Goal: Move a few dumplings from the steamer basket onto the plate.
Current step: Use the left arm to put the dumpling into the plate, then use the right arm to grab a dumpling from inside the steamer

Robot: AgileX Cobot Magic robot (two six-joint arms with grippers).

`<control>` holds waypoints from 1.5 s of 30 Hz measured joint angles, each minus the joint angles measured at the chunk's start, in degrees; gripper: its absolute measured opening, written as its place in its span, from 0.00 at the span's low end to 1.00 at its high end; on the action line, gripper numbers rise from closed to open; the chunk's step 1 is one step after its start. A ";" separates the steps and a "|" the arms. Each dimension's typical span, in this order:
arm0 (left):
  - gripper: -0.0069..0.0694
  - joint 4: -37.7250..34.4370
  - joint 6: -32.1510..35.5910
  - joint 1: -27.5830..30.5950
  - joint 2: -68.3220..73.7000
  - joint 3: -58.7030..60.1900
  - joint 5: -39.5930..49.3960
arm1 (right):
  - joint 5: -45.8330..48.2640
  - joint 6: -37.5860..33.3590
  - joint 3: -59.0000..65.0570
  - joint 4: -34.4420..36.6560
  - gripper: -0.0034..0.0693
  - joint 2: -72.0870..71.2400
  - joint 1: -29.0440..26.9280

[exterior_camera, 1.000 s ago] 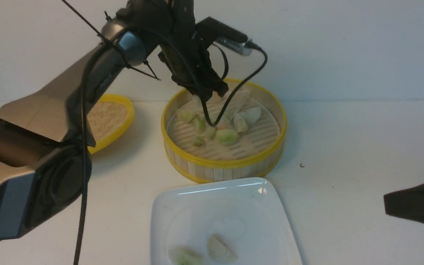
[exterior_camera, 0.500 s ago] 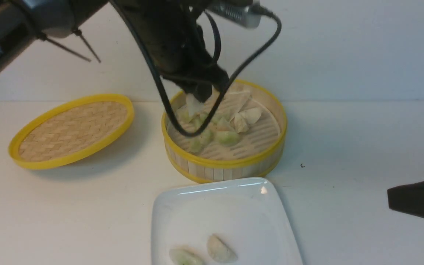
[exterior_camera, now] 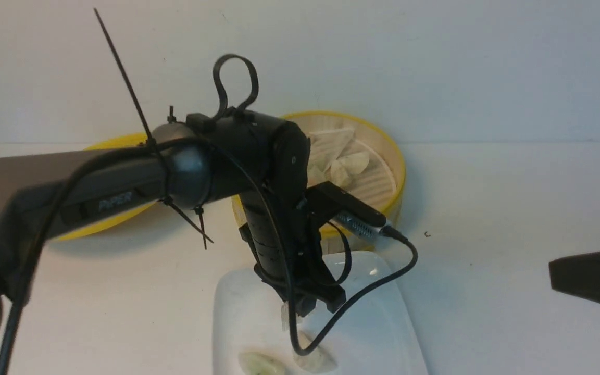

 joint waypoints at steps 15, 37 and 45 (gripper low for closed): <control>0.59 13.23 -6.57 0.00 -1.08 -3.26 2.77 | -0.05 -1.94 -16.50 -2.73 0.03 11.76 0.36; 0.08 21.36 -19.48 5.85 -45.28 20.70 -2.62 | -5.66 10.25 -50.19 -22.88 0.31 58.11 19.06; 0.08 21.99 -20.89 5.85 -51.69 25.01 -3.84 | -6.97 11.80 -65.29 -23.64 0.64 77.56 19.70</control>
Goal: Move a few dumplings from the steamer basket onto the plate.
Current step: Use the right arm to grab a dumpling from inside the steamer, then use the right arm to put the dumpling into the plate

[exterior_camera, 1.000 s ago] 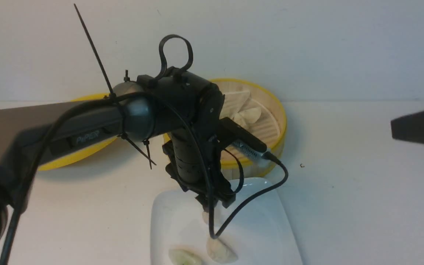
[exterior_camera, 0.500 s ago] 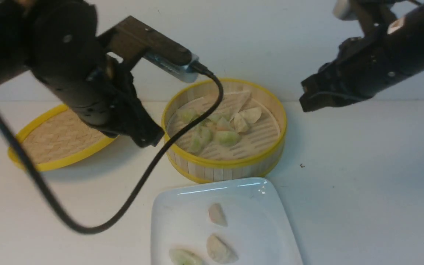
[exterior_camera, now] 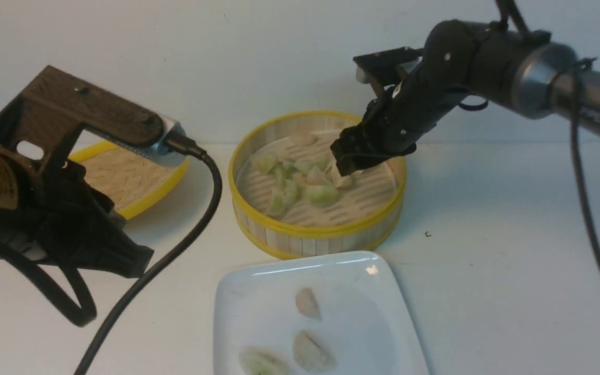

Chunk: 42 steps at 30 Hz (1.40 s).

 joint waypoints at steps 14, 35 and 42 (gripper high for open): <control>0.08 1.97 -0.99 0.00 -0.51 0.00 1.29 | 1.71 6.16 -8.41 -3.44 0.36 10.25 0.04; 0.08 5.26 -3.69 0.05 -0.51 0.00 1.29 | 16.97 6.44 -0.63 -0.87 0.32 -16.76 0.65; 0.08 5.26 -5.13 0.05 -0.51 0.00 1.29 | 13.75 4.19 27.03 2.10 0.26 -27.78 9.72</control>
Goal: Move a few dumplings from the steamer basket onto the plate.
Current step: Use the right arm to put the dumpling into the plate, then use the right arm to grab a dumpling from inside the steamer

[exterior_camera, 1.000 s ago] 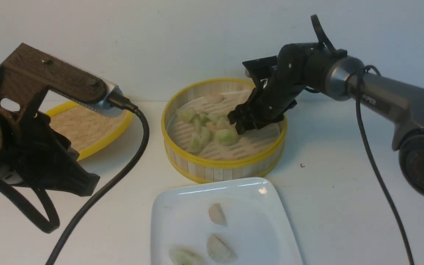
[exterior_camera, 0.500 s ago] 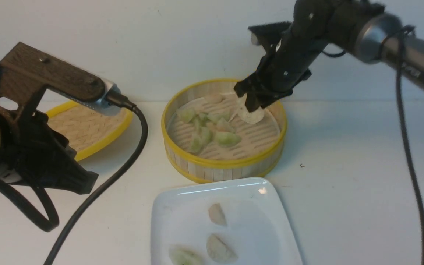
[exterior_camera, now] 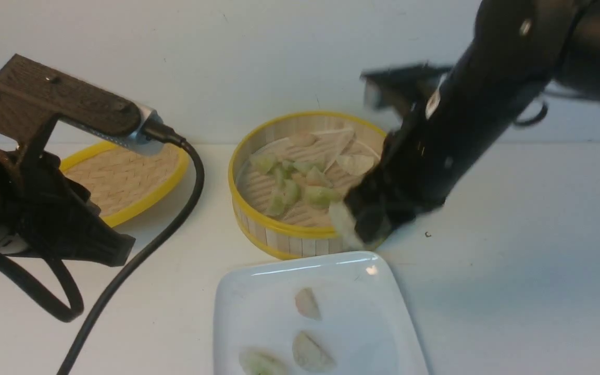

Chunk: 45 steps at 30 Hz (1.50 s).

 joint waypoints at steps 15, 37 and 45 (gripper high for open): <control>0.08 -0.49 0.00 0.00 0.00 0.00 0.00 | -15.10 -1.30 12.45 -1.56 0.58 5.12 5.74; 0.08 -3.62 0.05 0.00 0.00 0.00 5.17 | -5.00 -1.43 -41.33 -20.00 0.71 32.40 -4.36; 0.08 -5.95 0.05 0.00 0.00 0.00 8.53 | -10.90 0.05 -46.27 -28.41 0.71 40.98 -4.36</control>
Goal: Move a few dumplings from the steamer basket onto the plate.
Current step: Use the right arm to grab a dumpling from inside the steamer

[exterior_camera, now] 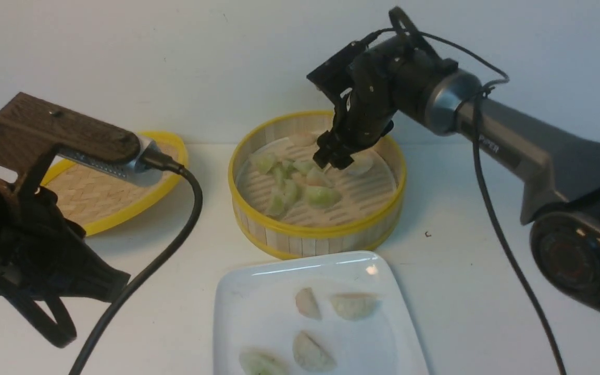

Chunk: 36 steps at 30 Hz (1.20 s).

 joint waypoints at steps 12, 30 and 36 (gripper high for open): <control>0.08 -4.99 0.38 0.00 0.00 0.00 0.64 | -0.21 1.90 -0.48 4.32 0.65 2.95 -2.61; 0.08 -5.92 1.67 0.00 -0.07 0.00 0.04 | 14.53 -1.29 -10.94 16.60 0.03 -3.57 -5.03; 0.08 -5.98 1.67 0.00 -0.07 0.00 -1.09 | 14.91 -2.46 -11.02 18.04 0.10 -2.00 -4.56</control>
